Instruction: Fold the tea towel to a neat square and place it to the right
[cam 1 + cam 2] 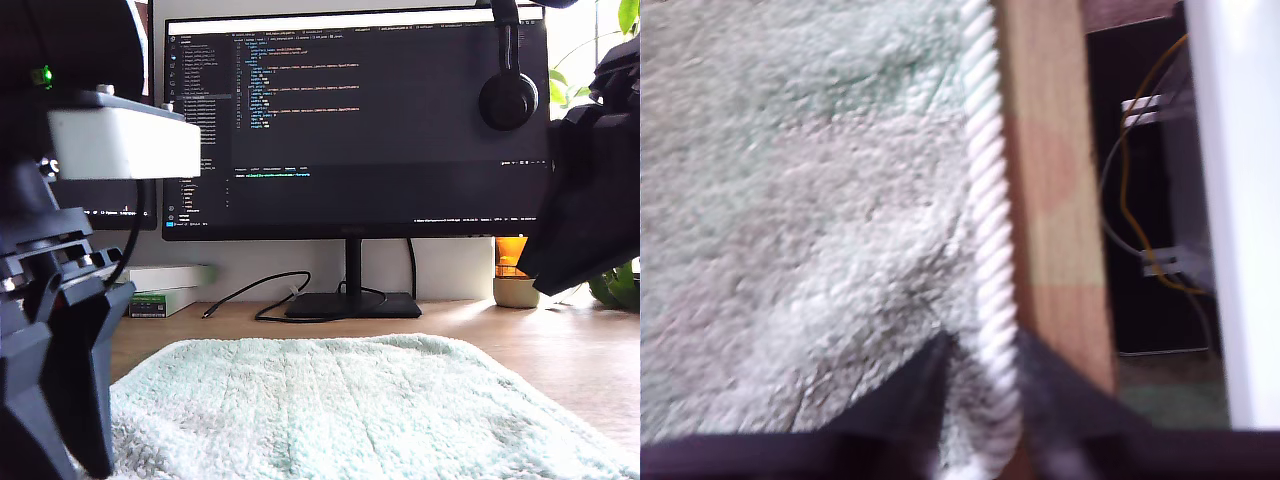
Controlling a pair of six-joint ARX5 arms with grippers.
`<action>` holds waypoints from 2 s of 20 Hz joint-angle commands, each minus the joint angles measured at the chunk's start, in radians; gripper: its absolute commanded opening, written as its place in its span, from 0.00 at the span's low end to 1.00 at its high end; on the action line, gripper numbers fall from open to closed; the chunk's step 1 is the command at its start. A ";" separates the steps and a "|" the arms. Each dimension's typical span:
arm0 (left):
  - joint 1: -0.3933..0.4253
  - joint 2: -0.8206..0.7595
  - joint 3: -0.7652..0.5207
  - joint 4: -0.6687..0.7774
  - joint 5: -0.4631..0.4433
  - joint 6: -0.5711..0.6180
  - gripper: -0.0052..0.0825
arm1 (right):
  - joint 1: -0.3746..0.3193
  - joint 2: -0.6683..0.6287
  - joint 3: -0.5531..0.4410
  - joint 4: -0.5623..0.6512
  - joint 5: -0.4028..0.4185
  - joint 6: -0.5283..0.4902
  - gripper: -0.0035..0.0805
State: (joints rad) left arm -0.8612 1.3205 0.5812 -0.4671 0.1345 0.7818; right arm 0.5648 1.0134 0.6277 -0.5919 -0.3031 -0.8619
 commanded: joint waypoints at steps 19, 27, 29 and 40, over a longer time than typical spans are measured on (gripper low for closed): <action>0.004 0.045 0.185 -0.114 0.008 -0.024 0.03 | 0.153 0.084 -0.018 -0.062 -0.036 0.010 0.36; 0.006 0.039 0.272 -0.116 0.007 -0.025 0.03 | 0.196 0.187 -0.018 -0.019 -0.034 0.029 0.36; 0.014 0.039 0.301 -0.116 0.007 -0.026 0.03 | 0.196 0.202 -0.018 -0.017 -0.032 0.029 0.36; 0.060 0.039 0.375 -0.116 0.008 -0.028 0.03 | 0.196 0.229 -0.018 0.029 -0.019 0.081 0.36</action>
State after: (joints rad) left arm -0.8066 1.3518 0.9405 -0.5884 0.1371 0.7620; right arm 0.7547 1.2320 0.6277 -0.5713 -0.3244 -0.7895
